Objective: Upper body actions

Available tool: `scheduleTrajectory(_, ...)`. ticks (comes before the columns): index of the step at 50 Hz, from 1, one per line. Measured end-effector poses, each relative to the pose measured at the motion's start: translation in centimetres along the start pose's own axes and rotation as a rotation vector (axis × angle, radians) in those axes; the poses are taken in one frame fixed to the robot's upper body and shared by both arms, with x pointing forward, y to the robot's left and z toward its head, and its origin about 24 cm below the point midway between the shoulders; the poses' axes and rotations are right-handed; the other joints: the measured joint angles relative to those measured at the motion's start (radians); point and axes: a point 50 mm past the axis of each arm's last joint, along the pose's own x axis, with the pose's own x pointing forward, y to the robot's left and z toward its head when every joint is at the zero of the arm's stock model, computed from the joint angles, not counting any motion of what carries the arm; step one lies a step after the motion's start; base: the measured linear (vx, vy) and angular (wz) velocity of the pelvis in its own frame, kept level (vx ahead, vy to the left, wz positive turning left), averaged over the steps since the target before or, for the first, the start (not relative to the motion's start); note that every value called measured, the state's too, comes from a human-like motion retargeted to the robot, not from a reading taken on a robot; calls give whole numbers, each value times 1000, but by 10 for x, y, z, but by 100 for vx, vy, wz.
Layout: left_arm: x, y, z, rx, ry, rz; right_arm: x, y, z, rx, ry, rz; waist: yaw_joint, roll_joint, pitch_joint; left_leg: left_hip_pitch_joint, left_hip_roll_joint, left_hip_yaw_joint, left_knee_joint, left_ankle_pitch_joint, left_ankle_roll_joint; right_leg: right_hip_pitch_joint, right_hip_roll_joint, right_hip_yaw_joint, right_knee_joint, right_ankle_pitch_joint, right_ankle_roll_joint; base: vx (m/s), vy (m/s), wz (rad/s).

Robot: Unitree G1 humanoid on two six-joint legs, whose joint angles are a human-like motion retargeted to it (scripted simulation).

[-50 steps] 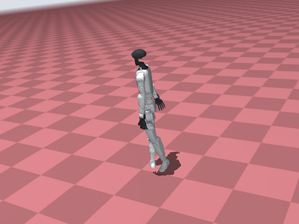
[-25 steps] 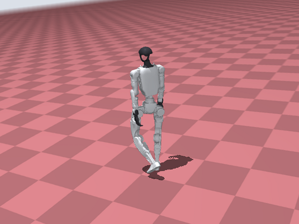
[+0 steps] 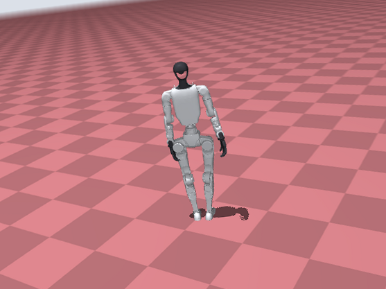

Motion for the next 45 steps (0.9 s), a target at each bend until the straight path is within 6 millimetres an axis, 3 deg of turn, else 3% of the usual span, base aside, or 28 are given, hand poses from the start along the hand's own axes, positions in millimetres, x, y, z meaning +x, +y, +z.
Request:
scheduleTrajectory(6,-3,10,-19,-24,92,31,-2,4,29,-118,-99,9,-30,9,9,25,25,102,-44,6,2,-25,7,1,17,-33,-32,-6,-2,-83)
scheduleTrajectory(12,-7,16,-42,-11,170,51,-17,3,87,-391,-312,-30,-38,17,25,48,60,258,-70,-15,-3,-55,-10,-102,-1,-82,-39,-18,-11,-148)
scheduleTrajectory(17,-10,19,-56,27,217,53,-40,4,137,-634,-517,-113,-37,23,35,68,99,418,-83,-43,-20,-59,-43,-320,-40,-130,-21,-29,-19,-210)
scheduleTrajectory(22,-12,23,-61,59,249,60,-55,7,158,-759,-636,-157,-33,25,12,95,135,615,-101,-71,-60,-44,-107,-669,-54,-174,36,-23,-21,-207)
scheduleTrajectory(25,-11,24,-57,63,241,66,-53,6,156,-754,-634,-162,-23,30,-8,116,145,726,-111,-88,-89,-28,-127,-868,-54,-185,53,-20,-27,-187)
scheduleTrajectory(28,-10,26,-48,61,219,70,-43,1,141,-686,-562,-152,-31,34,-27,138,155,811,-107,-104,-121,-13,-133,-1000,-71,-132,56,-17,-35,-144)
scheduleTrajectory(31,-8,27,-36,63,186,73,-29,-4,116,-555,-441,-132,-37,28,-41,169,156,883,-93,-120,-152,-20,-130,-975,-119,43,49,-12,-34,-118)
scheduleTrajectory(35,-6,25,-26,73,143,57,-12,-8,69,-306,-249,-112,-65,40,-67,219,188,941,-57,-122,-190,-2,-107,-922,-153,63,49,2,-28,-70)
scheduleTrajectory(40,-1,8,-8,35,53,12,-7,-22,28,-62,-93,-154,-50,29,-71,301,189,992,18,-45,-142,27,-90,-808,-185,48,40,0,-24,-100)
scheduleTrajectory(43,0,-1,-4,42,27,-29,-6,-28,19,-36,-60,-168,-27,-10,-76,322,162,958,104,-41,-33,36,-122,-707,-204,58,34,8,-15,-148)
scheduleTrajectory(45,0,-4,-3,49,12,-24,-7,-33,22,-49,-65,-174,-12,-25,-74,296,159,858,185,-70,-19,38,-140,-653,-205,65,31,4,-18,-169)
